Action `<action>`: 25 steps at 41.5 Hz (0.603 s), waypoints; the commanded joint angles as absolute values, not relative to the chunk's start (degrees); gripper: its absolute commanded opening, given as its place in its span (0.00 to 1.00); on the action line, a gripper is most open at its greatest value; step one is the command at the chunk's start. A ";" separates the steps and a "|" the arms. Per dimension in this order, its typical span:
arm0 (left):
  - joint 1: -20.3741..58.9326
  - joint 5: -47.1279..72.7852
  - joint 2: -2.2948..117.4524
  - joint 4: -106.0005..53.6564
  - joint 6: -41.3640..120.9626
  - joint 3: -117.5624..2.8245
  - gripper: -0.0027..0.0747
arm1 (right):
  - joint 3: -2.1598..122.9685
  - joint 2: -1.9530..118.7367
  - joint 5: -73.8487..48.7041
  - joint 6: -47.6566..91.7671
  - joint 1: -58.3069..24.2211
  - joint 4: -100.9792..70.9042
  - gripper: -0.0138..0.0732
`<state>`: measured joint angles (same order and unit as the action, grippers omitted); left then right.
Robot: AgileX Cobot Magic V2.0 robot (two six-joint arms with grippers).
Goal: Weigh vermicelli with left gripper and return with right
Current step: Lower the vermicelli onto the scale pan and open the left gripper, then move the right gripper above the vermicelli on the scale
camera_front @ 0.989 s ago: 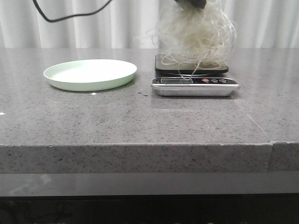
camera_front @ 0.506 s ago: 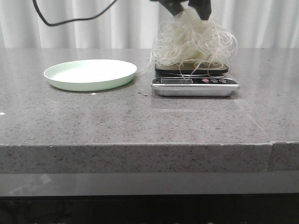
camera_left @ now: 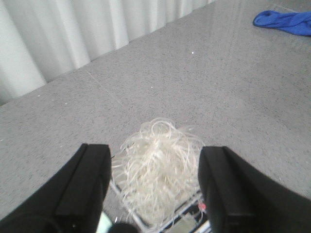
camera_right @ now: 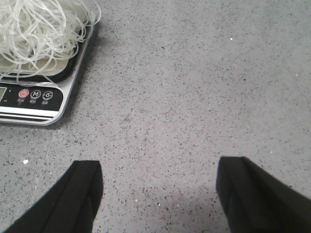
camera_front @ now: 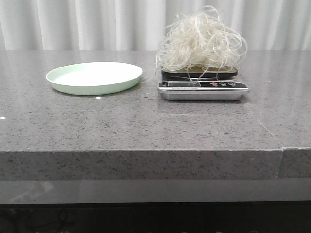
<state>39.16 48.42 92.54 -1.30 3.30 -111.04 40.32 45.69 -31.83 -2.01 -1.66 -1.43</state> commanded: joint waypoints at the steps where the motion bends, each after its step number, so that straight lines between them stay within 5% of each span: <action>1: 38.91 45.53 84.80 -0.76 3.06 -107.46 0.63 | 42.08 45.55 -28.74 -1.53 -1.52 -1.40 0.83; 25: 38.91 37.20 50.99 -0.92 2.67 -65.05 0.63 | 42.08 45.62 -30.30 -1.04 -2.07 -1.40 0.83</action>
<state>39.16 42.88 56.27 -0.49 3.30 -67.80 40.32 45.69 -33.14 -2.01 -1.66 -1.43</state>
